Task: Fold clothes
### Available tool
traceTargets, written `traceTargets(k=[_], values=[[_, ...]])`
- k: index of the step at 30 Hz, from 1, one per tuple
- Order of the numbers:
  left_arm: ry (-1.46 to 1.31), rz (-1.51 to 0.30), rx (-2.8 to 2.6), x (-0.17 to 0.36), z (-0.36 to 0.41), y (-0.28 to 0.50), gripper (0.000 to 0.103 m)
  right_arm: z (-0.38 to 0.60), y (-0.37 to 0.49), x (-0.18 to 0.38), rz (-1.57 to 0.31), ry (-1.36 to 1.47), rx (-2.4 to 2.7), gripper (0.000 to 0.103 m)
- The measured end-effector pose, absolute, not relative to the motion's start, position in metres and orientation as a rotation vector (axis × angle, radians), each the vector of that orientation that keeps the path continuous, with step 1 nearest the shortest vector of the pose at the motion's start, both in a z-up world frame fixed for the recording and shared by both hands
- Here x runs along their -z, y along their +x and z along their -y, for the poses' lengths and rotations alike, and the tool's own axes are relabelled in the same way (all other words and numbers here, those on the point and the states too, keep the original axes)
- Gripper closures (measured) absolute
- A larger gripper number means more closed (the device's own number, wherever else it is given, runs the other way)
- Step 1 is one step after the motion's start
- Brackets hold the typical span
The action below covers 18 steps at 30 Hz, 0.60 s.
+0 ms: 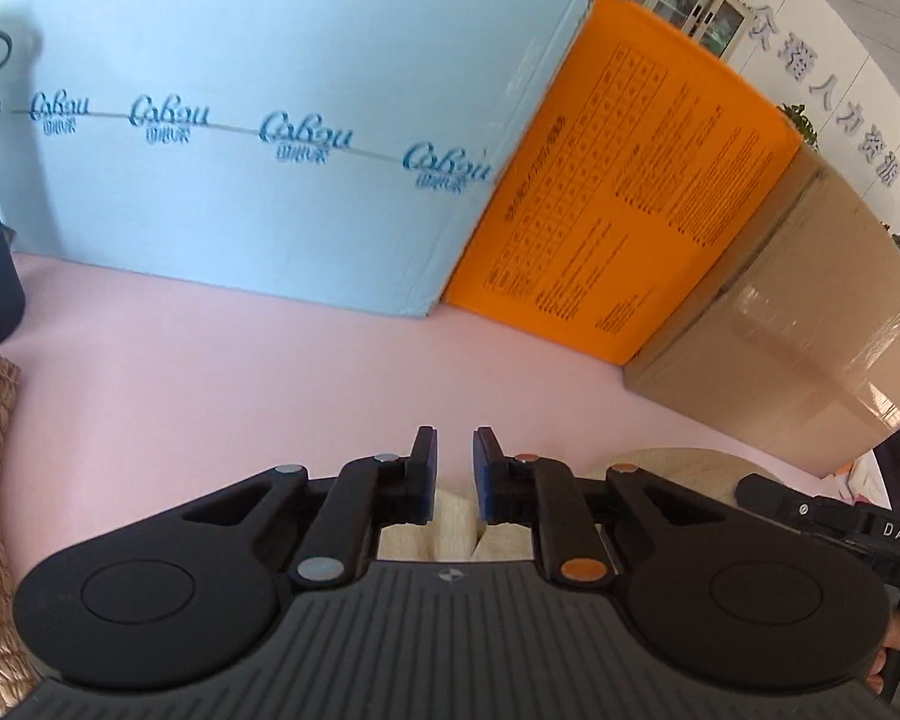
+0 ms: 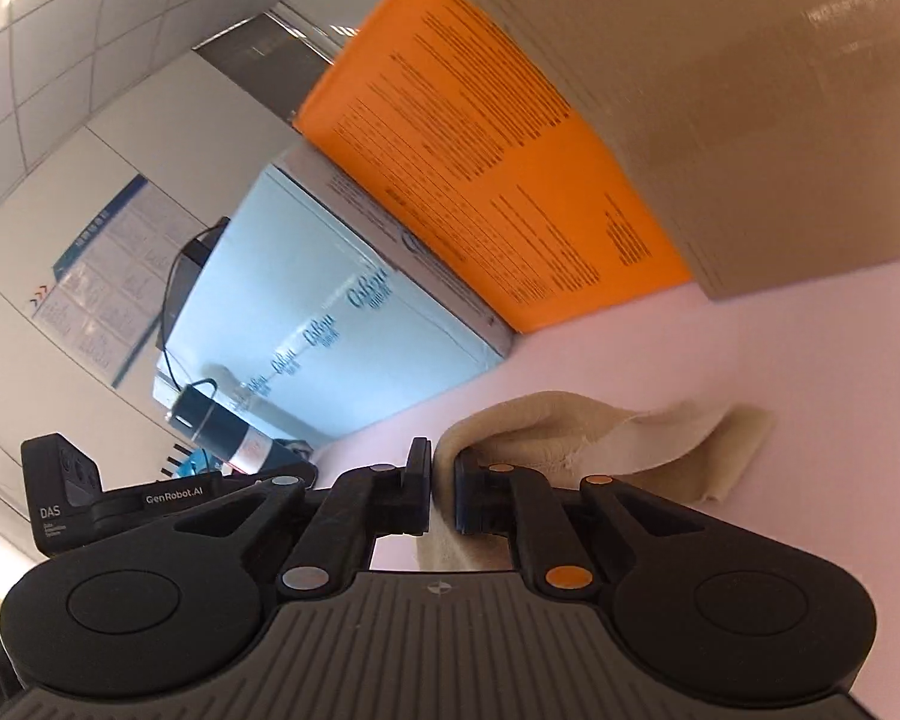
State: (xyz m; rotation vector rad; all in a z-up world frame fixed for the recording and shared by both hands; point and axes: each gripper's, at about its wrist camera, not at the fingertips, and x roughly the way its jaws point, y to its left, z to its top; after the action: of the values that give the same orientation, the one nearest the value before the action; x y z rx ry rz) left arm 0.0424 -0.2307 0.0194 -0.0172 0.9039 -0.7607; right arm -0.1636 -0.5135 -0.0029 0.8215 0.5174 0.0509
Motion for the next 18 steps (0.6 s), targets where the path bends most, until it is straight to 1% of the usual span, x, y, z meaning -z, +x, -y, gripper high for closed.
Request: traceTargets(k=[1,2,3,4,7,9,10,11,12,13,14,18], values=[[0.005,-0.893,0.759,-0.023,0.228,0.04,0.082,0.514,-0.168,-0.001,-0.513,0.816,-0.058,0.096],[0.036,-0.903,0.77,-0.016,0.229,0.036,0.06,0.514,-0.174,-0.003,-0.518,0.813,-0.06,0.096],[0.073,-0.924,0.789,-0.004,0.234,0.03,0.043,0.513,-0.178,0.0,-0.535,0.812,-0.055,0.096],[0.109,-0.945,0.806,0.008,0.239,0.025,0.017,0.512,-0.181,0.004,-0.559,0.807,-0.052,0.096],[0.254,-0.965,0.824,0.039,0.265,0.003,0.017,0.51,-0.192,0.023,-0.611,0.819,-0.017,0.096],[0.344,-0.942,0.86,0.053,0.284,-0.013,0.017,0.51,-0.201,0.037,-0.634,0.843,0.014,0.096],[0.379,-0.921,0.886,0.057,0.289,-0.019,0.024,0.51,-0.205,0.043,-0.646,0.853,0.028,0.096],[0.413,-0.9,0.911,0.061,0.295,-0.026,0.05,0.51,-0.208,0.047,-0.656,0.851,0.036,0.096],[0.431,-0.879,0.935,0.062,0.297,-0.031,0.067,0.509,-0.212,0.05,-0.667,0.846,0.043,0.096],[0.439,-0.859,0.958,0.061,0.297,-0.036,0.089,0.509,-0.215,0.054,-0.677,0.841,0.049,0.096],[0.44,-0.841,0.971,0.058,0.296,-0.04,0.092,0.508,-0.219,0.057,-0.685,0.838,0.053,0.096],[0.385,-0.806,0.993,0.032,0.285,-0.056,0.093,0.505,-0.224,0.063,-0.695,0.848,0.042,0.096]])
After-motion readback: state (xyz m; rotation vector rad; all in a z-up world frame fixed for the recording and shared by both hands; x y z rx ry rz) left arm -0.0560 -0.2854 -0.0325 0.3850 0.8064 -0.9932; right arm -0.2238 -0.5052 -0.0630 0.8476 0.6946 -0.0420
